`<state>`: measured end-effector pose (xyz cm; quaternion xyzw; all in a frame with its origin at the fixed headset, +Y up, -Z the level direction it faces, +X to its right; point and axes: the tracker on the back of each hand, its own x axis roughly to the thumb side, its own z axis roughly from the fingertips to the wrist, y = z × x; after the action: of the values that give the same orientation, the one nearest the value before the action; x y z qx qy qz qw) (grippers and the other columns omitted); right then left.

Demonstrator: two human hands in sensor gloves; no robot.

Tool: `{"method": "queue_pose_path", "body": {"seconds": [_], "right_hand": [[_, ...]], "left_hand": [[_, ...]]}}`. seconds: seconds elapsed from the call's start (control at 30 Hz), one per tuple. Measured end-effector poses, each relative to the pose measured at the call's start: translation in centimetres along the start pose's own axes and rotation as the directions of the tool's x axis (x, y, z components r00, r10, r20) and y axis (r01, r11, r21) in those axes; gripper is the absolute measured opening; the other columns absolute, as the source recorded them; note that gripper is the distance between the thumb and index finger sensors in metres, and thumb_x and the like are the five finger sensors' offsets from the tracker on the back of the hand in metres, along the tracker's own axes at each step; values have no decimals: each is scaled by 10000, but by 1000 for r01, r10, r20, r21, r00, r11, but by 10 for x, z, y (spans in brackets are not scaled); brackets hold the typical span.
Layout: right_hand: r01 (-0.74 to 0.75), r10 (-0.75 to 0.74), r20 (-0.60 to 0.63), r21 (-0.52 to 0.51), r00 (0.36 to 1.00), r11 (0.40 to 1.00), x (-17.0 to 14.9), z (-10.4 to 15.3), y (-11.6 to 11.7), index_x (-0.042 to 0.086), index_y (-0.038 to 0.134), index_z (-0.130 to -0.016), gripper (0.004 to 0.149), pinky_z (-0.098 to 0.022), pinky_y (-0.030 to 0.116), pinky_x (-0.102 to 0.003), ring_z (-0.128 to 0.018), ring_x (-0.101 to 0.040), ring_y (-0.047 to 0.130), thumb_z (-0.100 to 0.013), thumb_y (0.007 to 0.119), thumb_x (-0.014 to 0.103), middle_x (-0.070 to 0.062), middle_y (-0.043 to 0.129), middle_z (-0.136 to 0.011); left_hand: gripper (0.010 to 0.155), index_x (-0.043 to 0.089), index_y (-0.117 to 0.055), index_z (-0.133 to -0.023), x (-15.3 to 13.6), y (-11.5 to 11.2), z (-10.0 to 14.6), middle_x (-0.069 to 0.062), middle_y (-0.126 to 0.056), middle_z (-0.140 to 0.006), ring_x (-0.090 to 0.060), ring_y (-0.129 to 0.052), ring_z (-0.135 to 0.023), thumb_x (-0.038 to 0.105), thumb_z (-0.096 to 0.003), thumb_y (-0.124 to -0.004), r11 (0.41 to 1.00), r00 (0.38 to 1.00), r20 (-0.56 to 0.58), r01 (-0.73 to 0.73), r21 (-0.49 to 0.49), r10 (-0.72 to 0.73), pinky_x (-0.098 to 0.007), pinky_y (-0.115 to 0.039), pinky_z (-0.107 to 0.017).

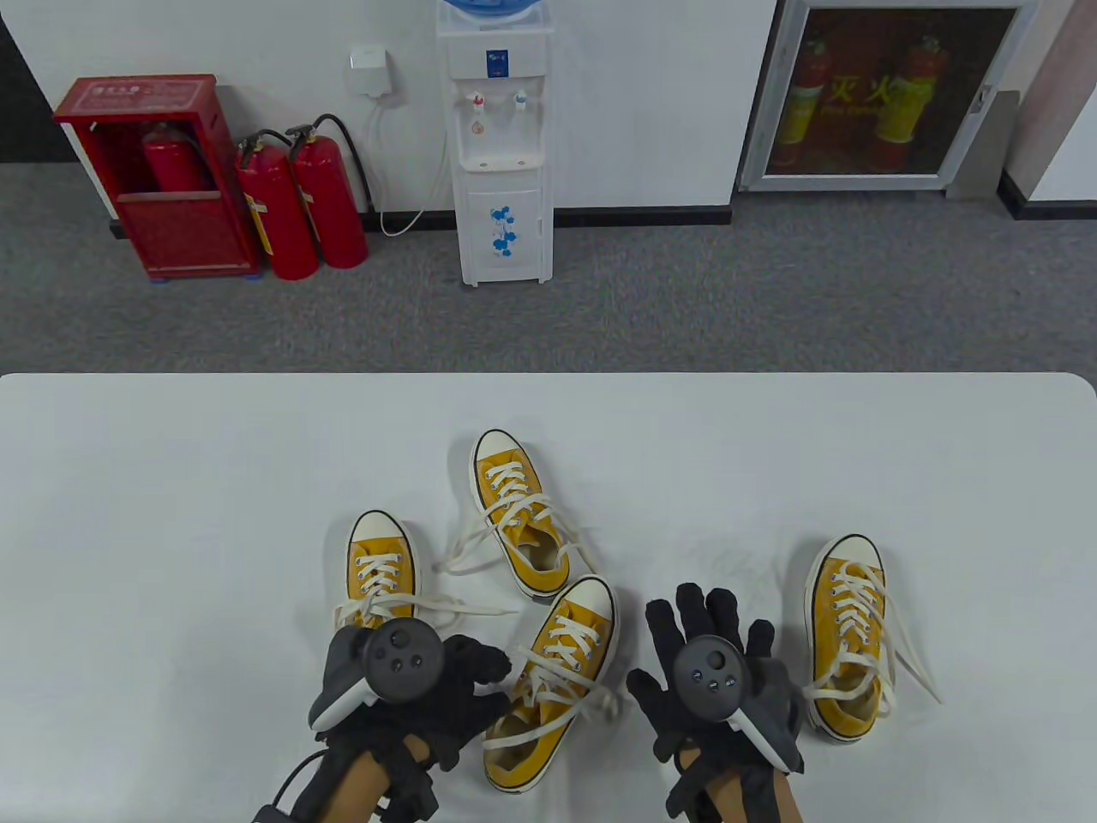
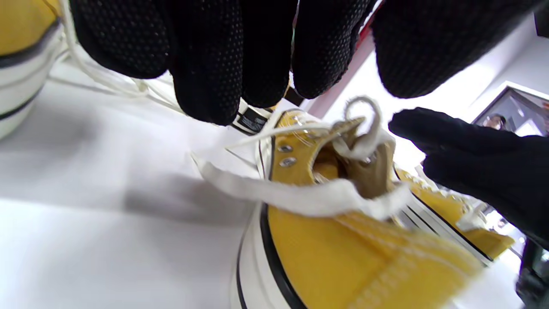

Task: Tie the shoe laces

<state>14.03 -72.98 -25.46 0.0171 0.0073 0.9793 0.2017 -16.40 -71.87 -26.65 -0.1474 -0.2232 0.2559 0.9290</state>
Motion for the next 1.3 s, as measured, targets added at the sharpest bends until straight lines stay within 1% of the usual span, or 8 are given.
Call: {"method": "queue_pose_path", "body": {"seconds": [0.1, 0.2, 0.47, 0.63, 0.97, 1.13, 1.2, 1.3], "right_hand": [[-1, 1, 1, 0, 1000, 1000, 0, 0, 0, 281, 448, -1103, 810, -706, 51, -724, -1124, -396, 118, -420, 790, 551, 13, 168, -1180], [-1, 1, 1, 0, 1000, 1000, 0, 0, 0, 282, 448, -1102, 808, -705, 50, -724, -1123, -397, 119, -421, 790, 551, 13, 168, -1180], [-1, 1, 3, 0, 1000, 1000, 0, 0, 1, 281, 449, -1102, 809, -706, 52, -724, -1124, -397, 120, -420, 790, 552, 12, 169, -1180], [-4, 4, 1, 5, 1000, 1000, 0, 0, 1, 281, 448, -1102, 809, -705, 53, -725, -1123, -397, 120, -421, 788, 552, 13, 169, -1180], [-8, 8, 0, 10, 1000, 1000, 1, 0, 2, 281, 449, -1102, 808, -705, 54, -725, -1123, -399, 122, -421, 789, 552, 12, 169, -1180], [-4, 4, 2, 7, 1000, 1000, 1, 0, 2, 281, 451, -1101, 806, -705, 53, -724, -1123, -396, 122, -421, 788, 552, 12, 169, -1180], [-3, 3, 2, 6, 1000, 1000, 1, 0, 2, 279, 452, -1102, 807, -705, 53, -725, -1123, -397, 122, -421, 788, 552, 12, 169, -1180], [-2, 2, 2, 7, 1000, 1000, 0, 0, 2, 281, 451, -1101, 807, -705, 53, -725, -1123, -398, 120, -420, 788, 553, 12, 168, -1180]], "left_hand": [[514, 292, -854, -887, 8, -5, -1, -99, -823, -1046, -376, -956, -817, 575, -458, -869, 997, 999, 7, 53, -64, -53, -641, -731, -635], [516, 291, -858, -883, 11, -10, -2, -96, -824, -1053, -384, -948, -838, 580, -455, -874, 986, 994, -7, 107, -131, -108, -651, -717, -649], [512, 308, -854, -924, 16, -16, -3, -96, -846, -1041, -385, -956, -827, 542, -469, -880, 965, 991, -22, 123, -232, -131, -653, -714, -653], [494, 319, -836, -930, 18, -18, -3, -98, -853, -1015, -378, -970, -779, 504, -474, -881, 960, 988, -25, 145, -241, -155, -634, -728, -649], [398, 293, -846, -862, 21, -23, -6, -105, -851, -970, -330, -1006, -699, 408, -482, -877, 964, 987, -35, 143, -224, -155, -601, -769, -622], [398, 262, -839, -864, 24, -24, -6, -102, -852, -953, -325, -996, -674, 380, -484, -854, 961, 984, -28, 166, -220, -177, -600, -764, -611], [396, 263, -855, -853, 24, -22, -6, -68, -892, -925, -306, -1019, -639, 371, -472, -859, 963, 981, -16, 185, -196, -192, -582, -786, -596], [408, 245, -826, -863, 21, -19, -6, -75, -899, -907, -268, -1039, -611, 363, -472, -824, 969, 987, -38, 147, -199, -158, -572, -807, -571]]}}
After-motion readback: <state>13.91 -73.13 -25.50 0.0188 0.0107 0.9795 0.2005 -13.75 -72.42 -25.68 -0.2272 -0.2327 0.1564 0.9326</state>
